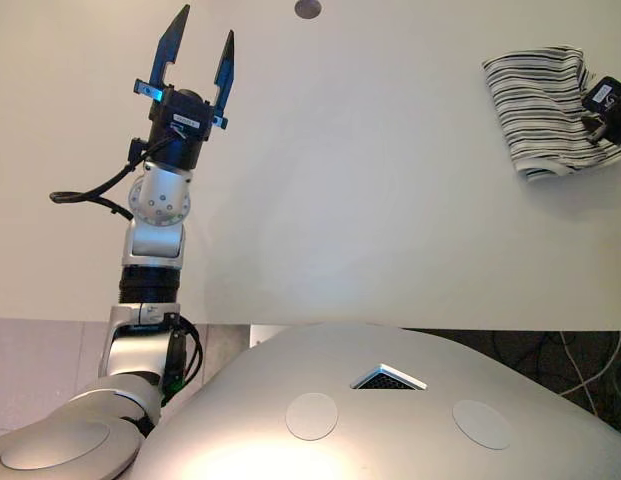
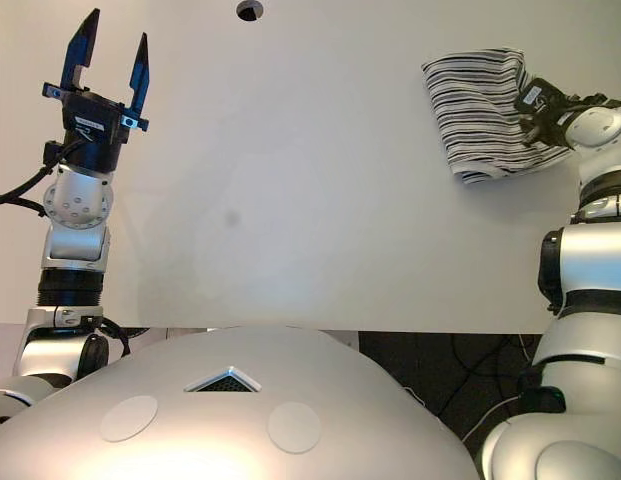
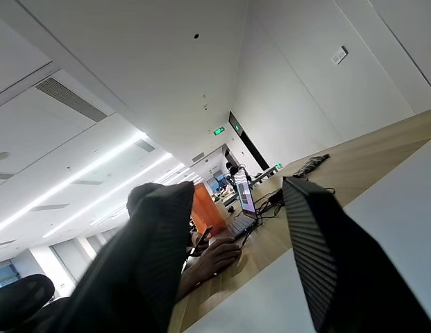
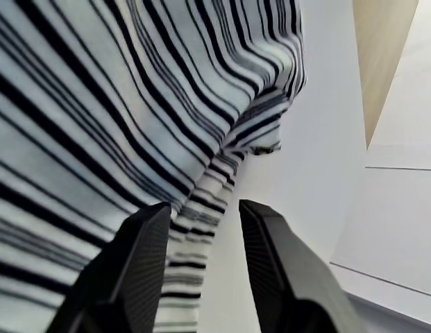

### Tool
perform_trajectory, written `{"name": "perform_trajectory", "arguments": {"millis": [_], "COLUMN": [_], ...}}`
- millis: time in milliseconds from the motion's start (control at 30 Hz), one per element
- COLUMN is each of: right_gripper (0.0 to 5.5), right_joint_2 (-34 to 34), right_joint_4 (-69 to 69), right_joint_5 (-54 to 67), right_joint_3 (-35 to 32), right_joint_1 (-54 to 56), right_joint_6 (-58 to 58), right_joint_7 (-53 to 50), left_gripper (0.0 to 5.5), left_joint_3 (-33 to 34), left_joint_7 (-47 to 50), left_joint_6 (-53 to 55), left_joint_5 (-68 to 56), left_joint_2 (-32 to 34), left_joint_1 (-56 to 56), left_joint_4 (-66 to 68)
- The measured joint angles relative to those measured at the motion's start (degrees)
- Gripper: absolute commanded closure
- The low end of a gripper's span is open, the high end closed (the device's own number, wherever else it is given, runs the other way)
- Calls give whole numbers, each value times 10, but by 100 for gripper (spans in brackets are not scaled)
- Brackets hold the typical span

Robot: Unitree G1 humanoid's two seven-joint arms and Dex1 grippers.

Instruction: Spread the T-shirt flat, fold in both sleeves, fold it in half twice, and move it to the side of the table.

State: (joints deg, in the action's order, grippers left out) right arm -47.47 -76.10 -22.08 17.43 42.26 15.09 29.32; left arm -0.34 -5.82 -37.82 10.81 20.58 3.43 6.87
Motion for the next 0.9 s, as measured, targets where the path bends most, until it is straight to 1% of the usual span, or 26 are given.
{"name": "perform_trajectory", "arguments": {"millis": [33, 67, 100, 133, 200, 233, 267, 333, 400, 433, 467, 533, 633, 700, 900], "right_gripper": [365, 365, 365, 365, 365, 365, 365, 365, 365, 365, 365, 365, 365, 365, 365], "right_joint_2": [5, 16, 33, 45, 84, 111, 141, 228, 355, 421, 457, 485, 526, 527, 522], "right_joint_4": [4, 17, 50, 77, 196, 264, 325, 445, 542, 555, 554, 554, 560, 574, 568], "right_joint_5": [13, 44, 96, 137, 206, 222, 223, 218, 199, 170, 150, 114, 106, 96, 80], "right_joint_3": [-13, -42, -97, -138, -204, -217, -218, -203, -148, -110, -96, -93, -93, -92, -94], "right_joint_1": [-2, -4, -6, -3, -15, -32, -56, -128, -208, -234, -239, -239, -245, -245, -246], "right_joint_6": [11, 26, 34, 36, 37, 41, 45, 55, 55, 44, 26, 17, 88, 135, 144], "right_joint_7": [0, -10, -47, -69, -124, -147, -170, -227, -295, -328, -360, -417, -461, -474, -471], "left_gripper": [316, 316, 316, 316, 316, 316, 316, 316, 316, 316, 316, 316, 316, 316, 316], "left_joint_3": [1, 3, 12, 15, 24, 26, 27, 27, 25, 18, 8, 1, -14, -24, -23], "left_joint_7": [2, 13, 35, 49, 82, 94, 105, 127, 157, 174, 188, 208, 229, 227, 226], "left_joint_6": [3, 15, 34, 44, 65, 71, 73, 74, 76, 78, 74, 67, 44, 22, 9], "left_joint_5": [6, 12, 12, 12, 12, 12, 12, 12, 18, 33, 50, 60, 80, 79, 78], "left_joint_2": [-1, -6, -21, -32, -62, -76, -87, -108, -138, -155, -166, -178, -198, -200, -186], "left_joint_1": [0, 0, 1, 2, 6, 9, 10, 14, 28, 38, 46, 50, 52, 54, 54], "left_joint_4": [0, 2, 3, 3, 1, -2, -2, -1, 13, 22, 29, 45, 45, 38, 40]}}
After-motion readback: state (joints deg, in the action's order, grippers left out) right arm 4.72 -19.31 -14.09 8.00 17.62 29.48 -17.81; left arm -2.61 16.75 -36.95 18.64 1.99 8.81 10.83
